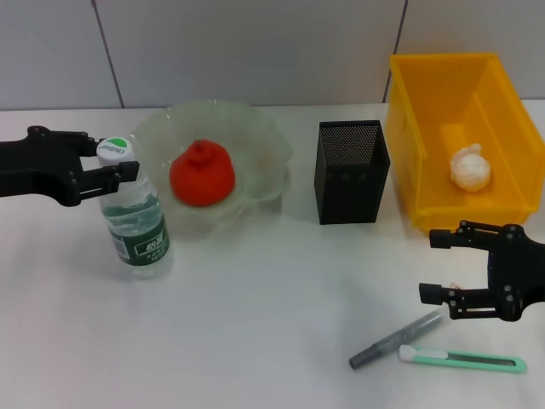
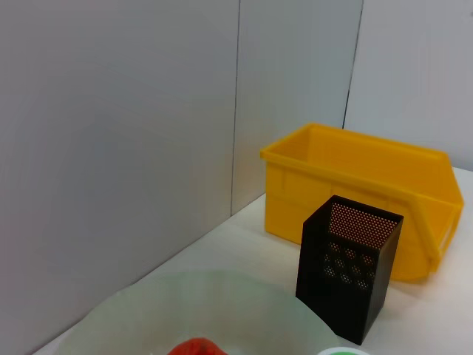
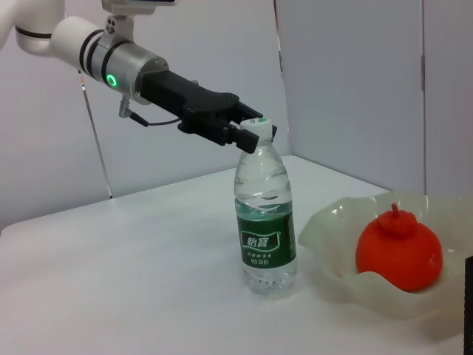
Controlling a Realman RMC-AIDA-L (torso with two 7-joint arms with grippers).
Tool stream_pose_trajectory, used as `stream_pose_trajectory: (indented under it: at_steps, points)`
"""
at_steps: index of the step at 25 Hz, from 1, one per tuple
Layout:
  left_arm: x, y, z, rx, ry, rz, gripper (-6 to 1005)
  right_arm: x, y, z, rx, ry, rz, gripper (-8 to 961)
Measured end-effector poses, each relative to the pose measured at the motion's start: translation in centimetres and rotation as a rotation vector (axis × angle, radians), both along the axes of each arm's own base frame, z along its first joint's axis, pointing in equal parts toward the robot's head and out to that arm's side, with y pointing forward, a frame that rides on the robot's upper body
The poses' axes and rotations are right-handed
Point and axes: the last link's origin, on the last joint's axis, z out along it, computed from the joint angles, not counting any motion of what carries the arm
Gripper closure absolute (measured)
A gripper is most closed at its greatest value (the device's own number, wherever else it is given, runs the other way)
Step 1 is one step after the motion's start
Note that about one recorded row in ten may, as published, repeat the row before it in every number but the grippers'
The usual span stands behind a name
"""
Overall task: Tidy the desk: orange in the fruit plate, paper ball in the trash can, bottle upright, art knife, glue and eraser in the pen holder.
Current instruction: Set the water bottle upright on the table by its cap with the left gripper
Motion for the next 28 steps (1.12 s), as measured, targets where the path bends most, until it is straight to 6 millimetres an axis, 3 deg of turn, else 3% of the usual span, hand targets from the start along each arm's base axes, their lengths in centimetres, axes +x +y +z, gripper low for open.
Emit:
stream_pose_trajectory:
  at_steps: [28]
  points:
    - [-0.1, 0.11, -0.62, 0.008, 0.01, -0.008, 486, -0.19, 0.15, 0.0, 0.002, 0.003, 0.005, 119]
